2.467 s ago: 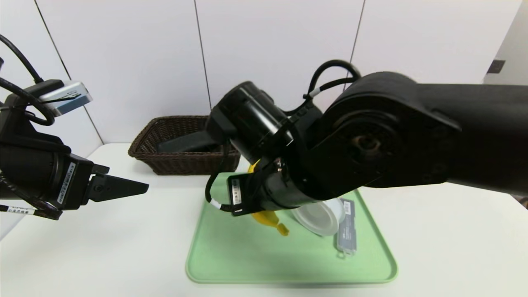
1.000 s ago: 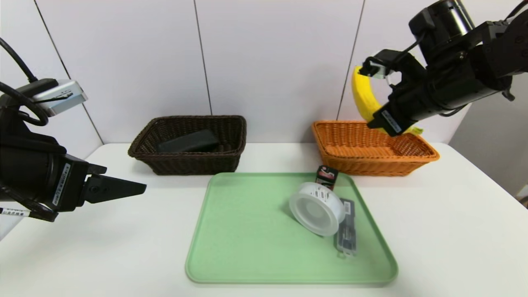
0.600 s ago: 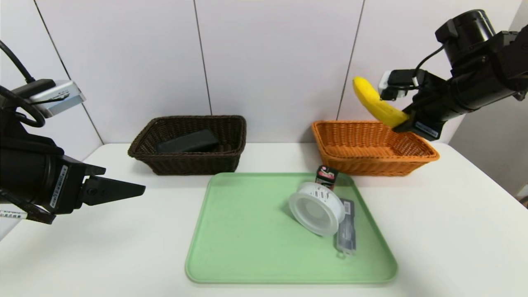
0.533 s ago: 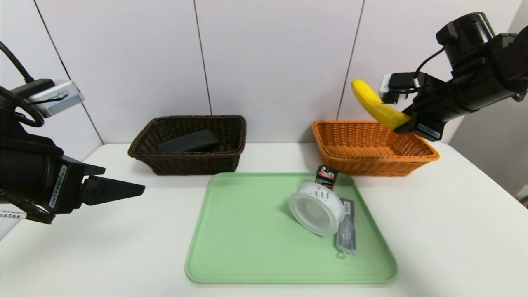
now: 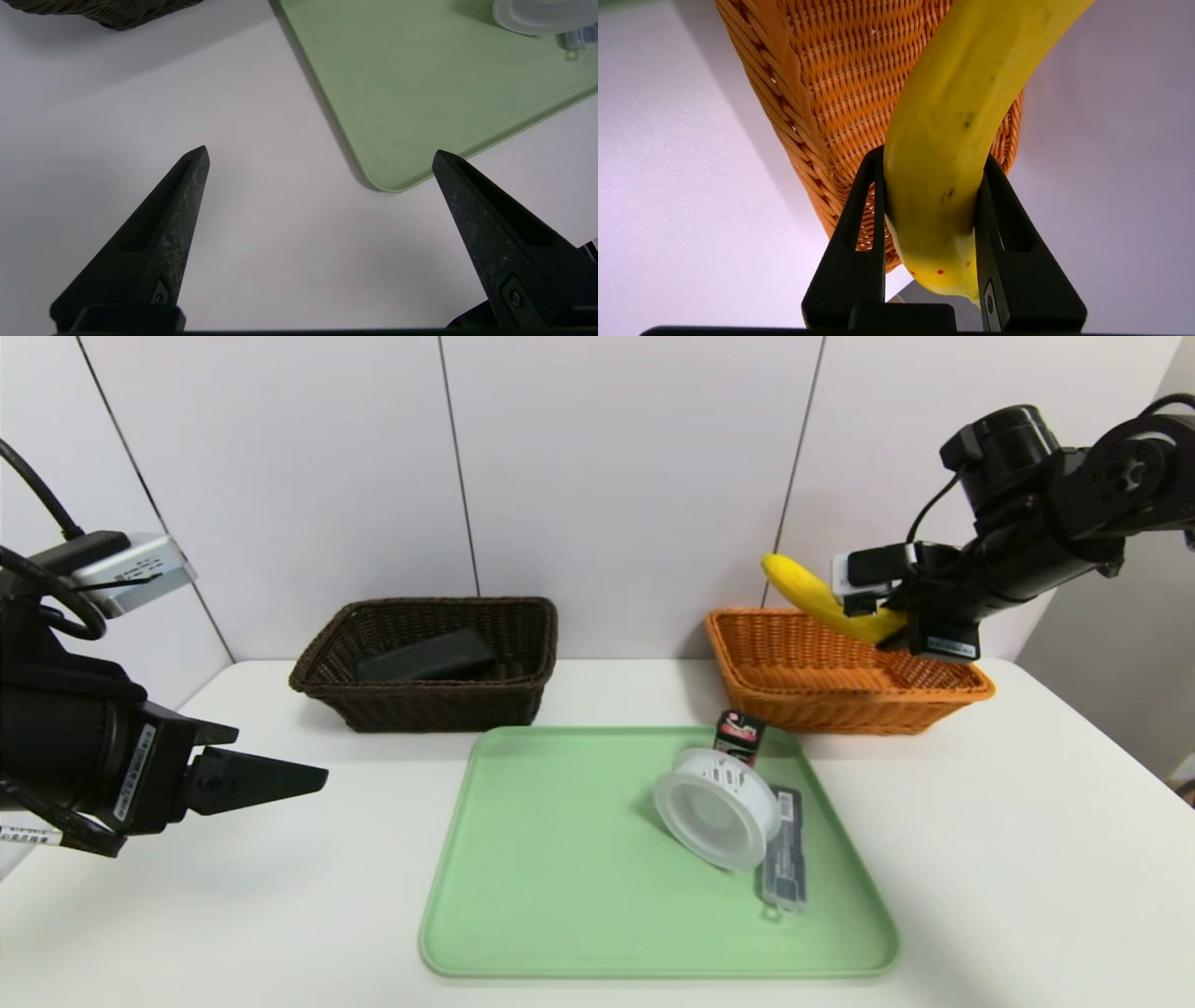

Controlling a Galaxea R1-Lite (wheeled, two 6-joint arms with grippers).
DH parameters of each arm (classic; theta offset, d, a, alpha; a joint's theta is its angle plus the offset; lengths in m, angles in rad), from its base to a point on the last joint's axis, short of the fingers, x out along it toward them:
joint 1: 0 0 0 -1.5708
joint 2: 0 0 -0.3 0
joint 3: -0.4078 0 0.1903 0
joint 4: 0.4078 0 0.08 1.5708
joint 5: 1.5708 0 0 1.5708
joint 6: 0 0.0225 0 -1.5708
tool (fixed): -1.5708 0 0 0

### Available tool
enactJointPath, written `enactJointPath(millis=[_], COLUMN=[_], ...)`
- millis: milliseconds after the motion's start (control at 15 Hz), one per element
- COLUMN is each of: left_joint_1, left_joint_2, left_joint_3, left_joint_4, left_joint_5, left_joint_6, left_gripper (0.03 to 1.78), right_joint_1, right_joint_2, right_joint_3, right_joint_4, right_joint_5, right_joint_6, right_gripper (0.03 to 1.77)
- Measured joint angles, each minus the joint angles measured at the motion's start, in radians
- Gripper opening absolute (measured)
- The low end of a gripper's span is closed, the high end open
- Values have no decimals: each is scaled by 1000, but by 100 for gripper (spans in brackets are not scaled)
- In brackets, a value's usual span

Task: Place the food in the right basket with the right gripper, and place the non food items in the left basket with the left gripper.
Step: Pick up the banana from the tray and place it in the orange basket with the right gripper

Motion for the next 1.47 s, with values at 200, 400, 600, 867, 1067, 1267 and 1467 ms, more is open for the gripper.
enactJointPath(millis=[200, 400, 600, 867, 1067, 1267, 1467], left_joint_1=[0, 0, 0, 0, 0, 0, 0], left_joint_2=[0, 0, 0, 0, 0, -1, -6], left_joint_3=[0, 6, 14, 16, 17, 17, 20], left_joint_4=[0, 0, 0, 0, 1, 1, 1], left_joint_5=[0, 1, 1, 1, 1, 1, 1], left_joint_6=[0, -1, -1, -1, -1, -1, -1], left_gripper=[169, 169, 169, 169, 169, 169, 169], right_joint_1=[0, 3, 4, 8, 7, 8, 11], right_joint_2=[37, 73, 101, 123, 136, 147, 149], right_joint_3=[-26, -31, -31, -31, -31, -31, -31], right_joint_4=[-24, -60, -63, -62, -61, -59, -61], right_joint_5=[-47, -51, -51, -50, -50, -50, -48], right_joint_6=[-81, -85, -91, -93, -92, -92, -86], right_gripper=[52, 52, 52, 52, 52, 52, 90])
